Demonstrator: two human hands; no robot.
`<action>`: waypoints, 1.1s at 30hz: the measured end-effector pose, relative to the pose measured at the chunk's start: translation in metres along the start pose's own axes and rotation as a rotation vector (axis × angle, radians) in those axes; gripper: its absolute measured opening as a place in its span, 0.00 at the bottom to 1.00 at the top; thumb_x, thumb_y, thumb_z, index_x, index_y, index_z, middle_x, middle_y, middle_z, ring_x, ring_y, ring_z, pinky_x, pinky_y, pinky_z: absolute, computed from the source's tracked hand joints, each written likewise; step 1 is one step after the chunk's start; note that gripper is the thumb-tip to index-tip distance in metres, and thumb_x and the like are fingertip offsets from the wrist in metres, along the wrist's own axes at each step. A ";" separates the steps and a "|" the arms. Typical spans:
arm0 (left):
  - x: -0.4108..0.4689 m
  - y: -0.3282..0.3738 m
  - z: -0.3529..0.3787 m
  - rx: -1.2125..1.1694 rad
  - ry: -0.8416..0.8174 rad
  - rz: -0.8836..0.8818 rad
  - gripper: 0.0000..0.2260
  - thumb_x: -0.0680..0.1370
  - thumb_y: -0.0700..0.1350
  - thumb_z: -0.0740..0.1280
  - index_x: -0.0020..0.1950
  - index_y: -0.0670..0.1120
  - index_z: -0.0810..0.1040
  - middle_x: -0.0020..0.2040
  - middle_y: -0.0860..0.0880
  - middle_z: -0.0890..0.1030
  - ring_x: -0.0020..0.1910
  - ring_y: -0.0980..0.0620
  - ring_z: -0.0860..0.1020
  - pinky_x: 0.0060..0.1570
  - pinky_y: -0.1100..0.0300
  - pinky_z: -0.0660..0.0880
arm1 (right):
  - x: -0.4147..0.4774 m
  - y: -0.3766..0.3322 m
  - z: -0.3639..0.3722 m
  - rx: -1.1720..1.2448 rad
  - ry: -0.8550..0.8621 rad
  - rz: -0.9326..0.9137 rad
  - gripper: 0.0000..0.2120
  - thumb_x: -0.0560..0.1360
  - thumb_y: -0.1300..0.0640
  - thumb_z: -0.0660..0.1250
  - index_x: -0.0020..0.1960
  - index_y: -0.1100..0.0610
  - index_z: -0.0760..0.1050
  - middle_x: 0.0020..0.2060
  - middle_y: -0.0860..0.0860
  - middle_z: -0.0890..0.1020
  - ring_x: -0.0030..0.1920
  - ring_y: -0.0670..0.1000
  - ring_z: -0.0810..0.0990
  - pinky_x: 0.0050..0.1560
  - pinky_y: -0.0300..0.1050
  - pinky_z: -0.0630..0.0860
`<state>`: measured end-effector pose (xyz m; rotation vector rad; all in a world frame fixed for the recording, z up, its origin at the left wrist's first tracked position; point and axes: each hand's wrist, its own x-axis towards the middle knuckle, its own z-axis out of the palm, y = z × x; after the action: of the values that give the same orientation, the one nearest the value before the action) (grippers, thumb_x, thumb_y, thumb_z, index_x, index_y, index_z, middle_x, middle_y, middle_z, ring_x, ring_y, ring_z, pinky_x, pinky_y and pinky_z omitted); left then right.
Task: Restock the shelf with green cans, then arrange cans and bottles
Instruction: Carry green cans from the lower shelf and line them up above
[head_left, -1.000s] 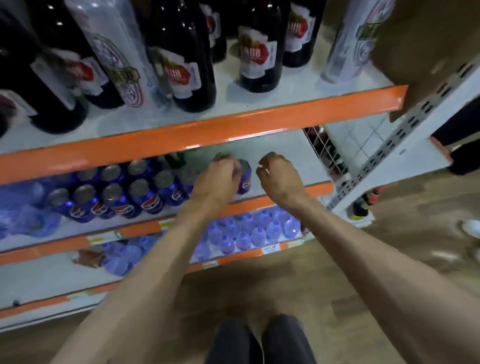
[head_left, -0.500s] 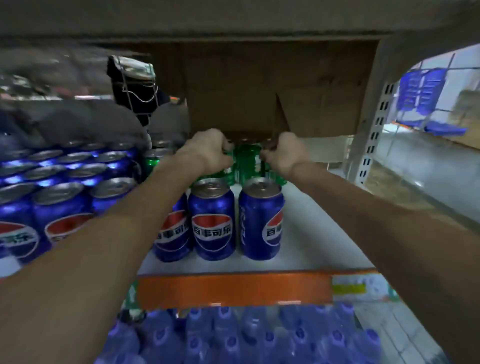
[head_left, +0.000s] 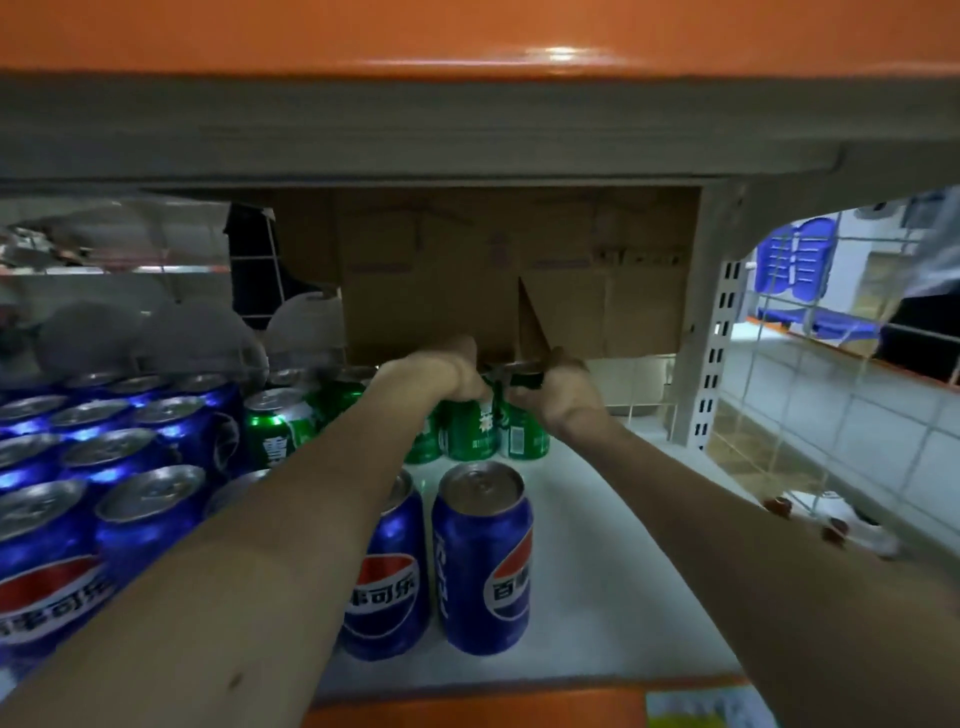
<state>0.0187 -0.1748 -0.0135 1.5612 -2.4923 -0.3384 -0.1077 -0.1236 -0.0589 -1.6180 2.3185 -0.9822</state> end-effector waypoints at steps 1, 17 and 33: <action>0.002 0.001 0.003 0.011 0.006 -0.003 0.21 0.77 0.50 0.70 0.65 0.41 0.71 0.61 0.43 0.75 0.56 0.44 0.75 0.50 0.55 0.71 | 0.002 0.001 0.003 0.008 0.003 0.004 0.19 0.77 0.48 0.69 0.58 0.61 0.72 0.56 0.60 0.78 0.53 0.57 0.78 0.49 0.47 0.75; 0.006 0.003 0.009 0.023 0.044 -0.050 0.29 0.73 0.50 0.75 0.69 0.42 0.70 0.65 0.42 0.74 0.63 0.42 0.74 0.58 0.52 0.74 | -0.003 0.014 0.005 0.211 0.136 0.034 0.18 0.74 0.51 0.73 0.57 0.60 0.75 0.49 0.53 0.81 0.53 0.56 0.81 0.47 0.43 0.74; -0.139 0.104 -0.029 -0.483 -0.173 -0.003 0.13 0.73 0.54 0.72 0.45 0.47 0.75 0.44 0.48 0.78 0.42 0.49 0.76 0.41 0.58 0.72 | -0.152 0.005 -0.172 0.317 0.181 0.343 0.21 0.70 0.47 0.71 0.57 0.57 0.71 0.51 0.54 0.80 0.51 0.58 0.80 0.47 0.51 0.76</action>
<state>-0.0026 -0.0086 0.0399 1.3797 -2.2837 -1.0264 -0.1304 0.0843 0.0354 -1.0108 2.2937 -1.3670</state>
